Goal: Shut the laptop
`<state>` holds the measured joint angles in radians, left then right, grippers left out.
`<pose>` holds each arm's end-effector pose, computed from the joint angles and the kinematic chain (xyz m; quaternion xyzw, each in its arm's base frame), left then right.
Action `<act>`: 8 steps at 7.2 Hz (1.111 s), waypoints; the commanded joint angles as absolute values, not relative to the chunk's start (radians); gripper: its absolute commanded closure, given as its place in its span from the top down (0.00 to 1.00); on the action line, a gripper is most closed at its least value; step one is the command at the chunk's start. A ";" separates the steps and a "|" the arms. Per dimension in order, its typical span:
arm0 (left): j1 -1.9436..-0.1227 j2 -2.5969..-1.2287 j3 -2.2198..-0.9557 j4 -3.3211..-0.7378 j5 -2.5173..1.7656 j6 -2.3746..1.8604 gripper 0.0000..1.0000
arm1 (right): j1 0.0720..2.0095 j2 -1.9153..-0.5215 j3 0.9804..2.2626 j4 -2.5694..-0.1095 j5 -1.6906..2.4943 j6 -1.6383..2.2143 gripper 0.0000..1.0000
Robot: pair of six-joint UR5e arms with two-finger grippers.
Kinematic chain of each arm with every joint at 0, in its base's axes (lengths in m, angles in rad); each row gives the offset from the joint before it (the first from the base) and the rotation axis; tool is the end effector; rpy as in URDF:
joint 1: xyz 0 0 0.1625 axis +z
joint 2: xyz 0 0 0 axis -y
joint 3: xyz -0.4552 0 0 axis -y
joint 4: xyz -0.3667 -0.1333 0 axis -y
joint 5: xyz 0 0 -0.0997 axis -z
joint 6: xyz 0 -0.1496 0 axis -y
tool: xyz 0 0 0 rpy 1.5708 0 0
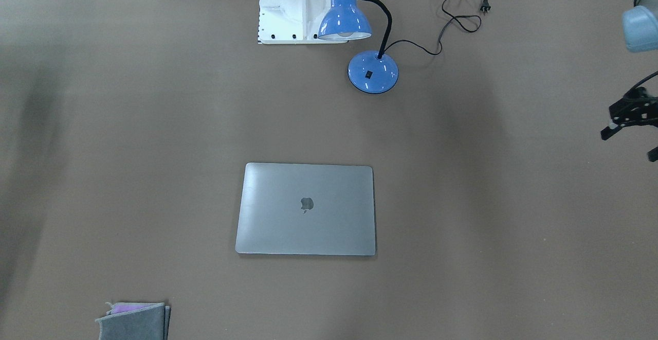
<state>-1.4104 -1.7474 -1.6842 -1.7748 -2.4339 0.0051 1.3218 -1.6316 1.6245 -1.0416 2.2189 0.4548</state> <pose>0.0709 -0.5611 0.5441 0.1900 0.4216 0.1747 0.8693 -0.0778 -0.4806 0.6731 0.1236 -0.3731 0.0123 0.9194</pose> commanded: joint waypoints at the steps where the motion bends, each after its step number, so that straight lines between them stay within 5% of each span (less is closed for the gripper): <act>1: -1.518 -1.726 -1.686 -1.541 -2.305 0.301 0.99 | 1.455 -1.672 1.688 -1.294 2.241 0.199 1.00; 3: -1.540 -1.706 -1.684 -1.336 -2.270 0.321 0.99 | 1.550 -1.696 1.831 -1.623 2.218 -0.057 1.00; 8: -1.559 -1.543 -1.698 -1.444 -2.278 0.308 0.99 | 1.557 -1.804 1.795 -1.621 2.226 -0.078 1.00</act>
